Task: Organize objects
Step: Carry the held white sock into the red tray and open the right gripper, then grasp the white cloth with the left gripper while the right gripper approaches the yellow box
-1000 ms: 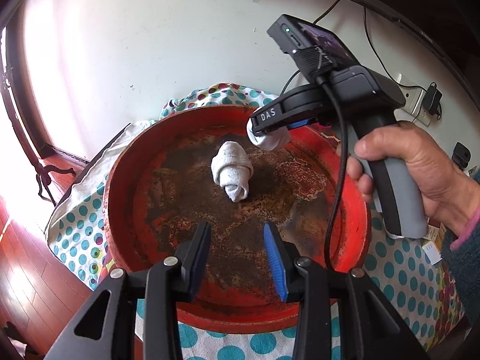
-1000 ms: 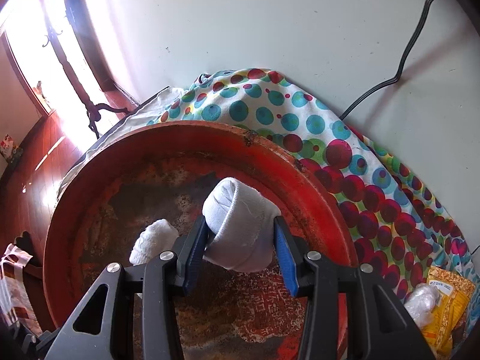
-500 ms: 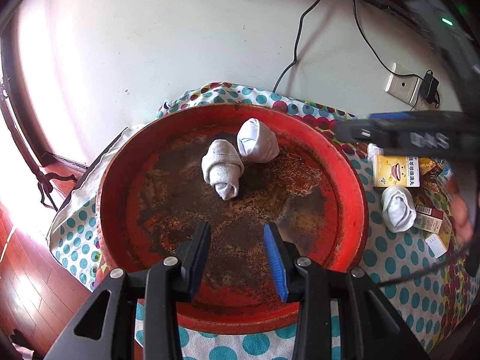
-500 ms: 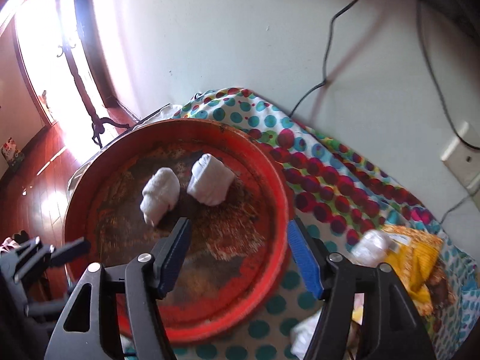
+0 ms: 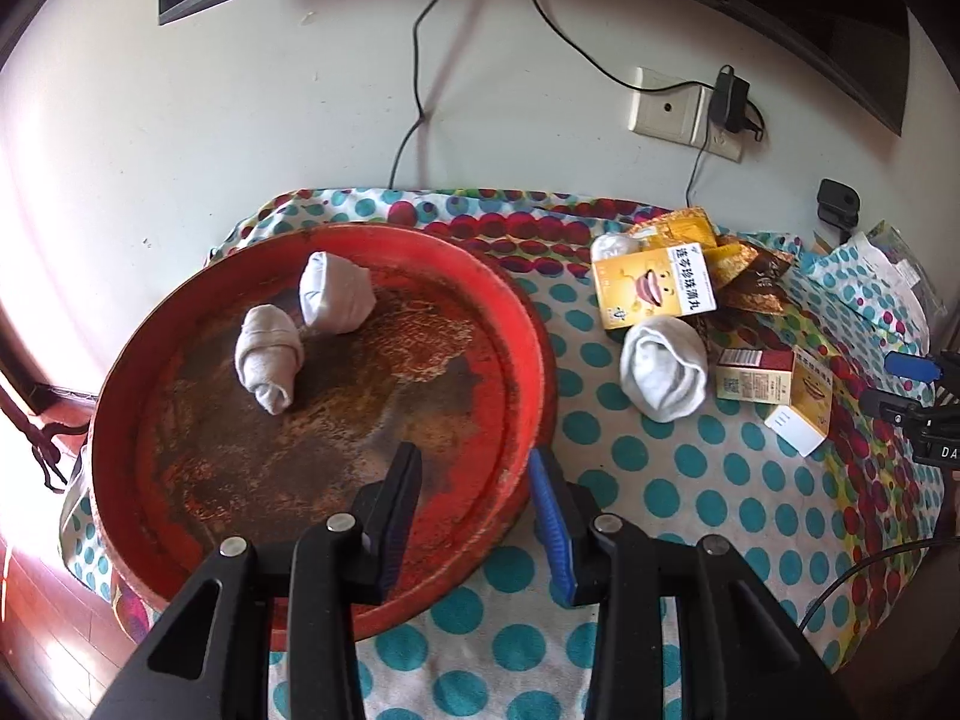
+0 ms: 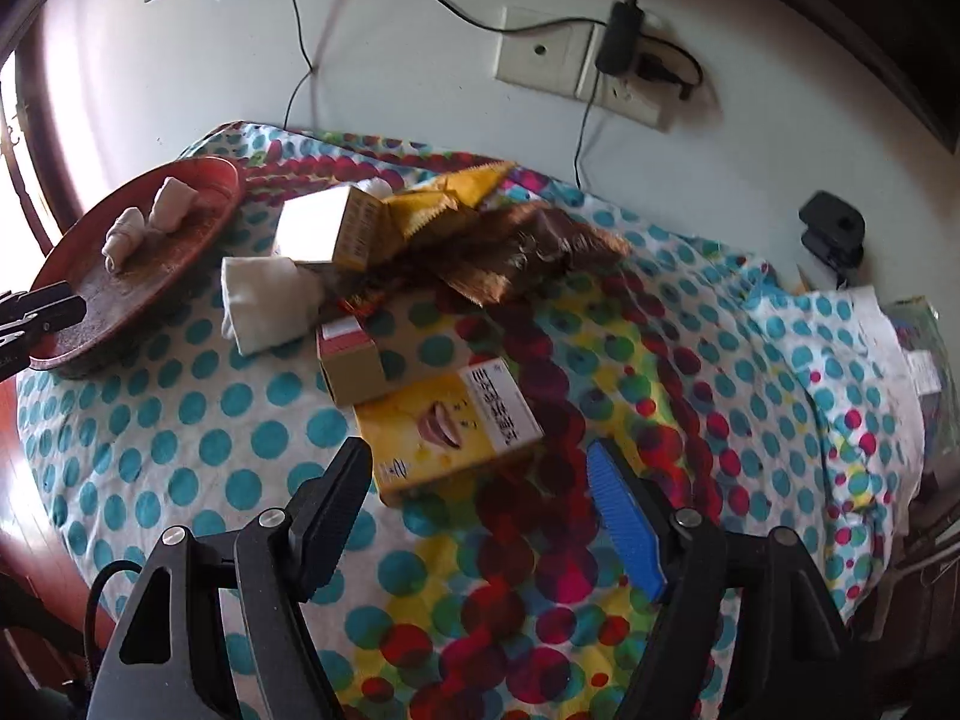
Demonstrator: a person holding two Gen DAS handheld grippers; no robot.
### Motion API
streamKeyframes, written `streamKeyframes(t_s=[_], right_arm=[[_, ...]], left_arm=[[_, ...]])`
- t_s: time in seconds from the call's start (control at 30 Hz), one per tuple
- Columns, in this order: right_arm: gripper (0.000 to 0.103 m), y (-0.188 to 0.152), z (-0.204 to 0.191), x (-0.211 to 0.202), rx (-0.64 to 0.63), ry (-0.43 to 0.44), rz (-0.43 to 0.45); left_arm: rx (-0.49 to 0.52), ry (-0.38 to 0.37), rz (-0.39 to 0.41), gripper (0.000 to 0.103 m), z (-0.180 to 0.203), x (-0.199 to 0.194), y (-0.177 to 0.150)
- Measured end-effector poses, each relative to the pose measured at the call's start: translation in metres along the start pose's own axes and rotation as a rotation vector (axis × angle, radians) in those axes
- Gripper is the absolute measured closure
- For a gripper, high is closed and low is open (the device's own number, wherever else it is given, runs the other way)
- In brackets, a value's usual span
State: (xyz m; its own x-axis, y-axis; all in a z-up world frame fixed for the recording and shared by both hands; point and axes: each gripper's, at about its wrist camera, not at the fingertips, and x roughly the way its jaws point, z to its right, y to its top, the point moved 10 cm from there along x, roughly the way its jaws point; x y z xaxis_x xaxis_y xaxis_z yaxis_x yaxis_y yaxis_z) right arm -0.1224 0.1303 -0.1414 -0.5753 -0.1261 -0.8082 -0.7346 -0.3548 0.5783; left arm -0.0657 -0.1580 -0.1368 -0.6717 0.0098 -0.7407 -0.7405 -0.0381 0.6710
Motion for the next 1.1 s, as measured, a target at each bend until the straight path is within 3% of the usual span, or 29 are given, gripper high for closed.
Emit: streamKeyframes(t_s=[0.2, 0.3, 0.43, 0.6, 0.87, 1.03, 1.1], right_arm=[[0.030, -0.027, -0.014, 0.020, 0.105, 0.086, -0.046], [0.028, -0.028, -0.024, 0.027, 0.137, 0.080, -0.042], [0.019, -0.022, -0.030, 0.033, 0.202, -0.002, -0.017], [0.019, -0.011, -0.032, 0.048, 0.231, -0.101, -0.020], [0.019, 0.002, -0.028, 0.067, 0.287, -0.172, -0.018], [0.040, -0.006, -0.020, 0.068, 0.310, -0.147, -0.023], [0.042, -0.011, -0.015, 0.064, 0.299, -0.149, -0.022]], left_arm=[[0.010, -0.017, -0.028, 0.065, 0.021, 0.006, -0.005], [-0.013, -0.023, -0.033, 0.065, 0.024, 0.008, -0.008], [-0.028, -0.021, -0.051, 0.065, 0.027, 0.015, -0.010], [-0.038, -0.046, -0.053, 0.065, 0.034, 0.021, -0.008], [-0.013, -0.069, -0.025, 0.065, 0.041, 0.023, -0.010], [0.001, -0.079, -0.013, 0.065, 0.042, 0.022, -0.010], [-0.005, -0.083, -0.011, 0.065, 0.042, 0.022, -0.009]])
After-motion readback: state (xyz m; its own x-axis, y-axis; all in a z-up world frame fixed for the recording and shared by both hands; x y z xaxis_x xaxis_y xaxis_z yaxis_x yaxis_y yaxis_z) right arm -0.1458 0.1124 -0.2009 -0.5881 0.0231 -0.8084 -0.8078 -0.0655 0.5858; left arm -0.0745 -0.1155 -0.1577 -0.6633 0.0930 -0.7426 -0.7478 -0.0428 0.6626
